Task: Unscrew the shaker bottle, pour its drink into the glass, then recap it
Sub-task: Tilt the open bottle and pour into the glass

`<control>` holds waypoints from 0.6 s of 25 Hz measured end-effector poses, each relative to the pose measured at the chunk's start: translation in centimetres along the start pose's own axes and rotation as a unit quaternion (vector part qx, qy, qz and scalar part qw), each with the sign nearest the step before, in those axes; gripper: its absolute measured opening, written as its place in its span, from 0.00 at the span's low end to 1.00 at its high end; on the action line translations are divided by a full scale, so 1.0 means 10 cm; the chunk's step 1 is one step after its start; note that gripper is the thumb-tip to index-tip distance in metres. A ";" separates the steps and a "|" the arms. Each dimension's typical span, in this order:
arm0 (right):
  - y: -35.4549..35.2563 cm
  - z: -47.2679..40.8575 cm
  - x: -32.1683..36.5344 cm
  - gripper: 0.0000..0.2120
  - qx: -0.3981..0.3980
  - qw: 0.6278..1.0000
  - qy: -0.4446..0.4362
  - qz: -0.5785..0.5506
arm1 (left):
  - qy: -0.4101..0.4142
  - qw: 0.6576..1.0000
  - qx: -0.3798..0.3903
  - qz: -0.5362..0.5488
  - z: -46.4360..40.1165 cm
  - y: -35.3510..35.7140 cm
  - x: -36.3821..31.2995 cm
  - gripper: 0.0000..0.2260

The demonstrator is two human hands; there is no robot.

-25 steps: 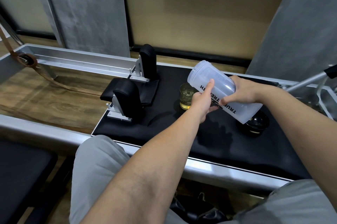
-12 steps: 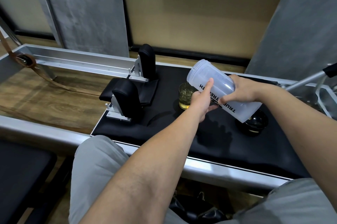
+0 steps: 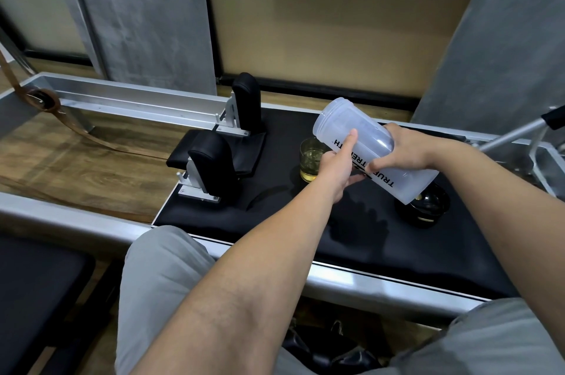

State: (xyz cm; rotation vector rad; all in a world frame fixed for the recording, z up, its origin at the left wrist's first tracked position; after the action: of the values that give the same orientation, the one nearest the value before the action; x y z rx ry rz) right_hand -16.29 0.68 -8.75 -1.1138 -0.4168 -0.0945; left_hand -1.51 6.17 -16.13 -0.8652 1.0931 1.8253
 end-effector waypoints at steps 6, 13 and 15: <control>0.00 0.00 0.00 0.41 0.001 1.000 0.002 0.002 | -0.004 1.000 -0.001 0.004 0.00 0.00 0.01 0.26; 0.00 0.01 0.01 0.41 0.002 1.000 0.001 -0.004 | -0.005 1.000 0.004 0.005 -0.01 0.00 0.02 0.25; 0.01 0.01 0.01 0.41 0.003 1.000 0.000 -0.005 | -0.005 1.000 0.004 0.006 -0.01 0.00 0.02 0.25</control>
State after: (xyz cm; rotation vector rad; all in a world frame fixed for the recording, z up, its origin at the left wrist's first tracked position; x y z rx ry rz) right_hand -16.19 0.84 -8.73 -1.1070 -0.4224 -0.1010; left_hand -1.53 6.15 -16.32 -0.8460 1.1015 1.8311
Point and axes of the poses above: each hand's wrist, its own z-axis away from the middle knuckle, its own y-axis out of the palm, x = y × z, the point moved 2 cm from there along -z, towards the middle knuckle, and after that the axes turned 3 degrees about y, right-handed, at the moved point
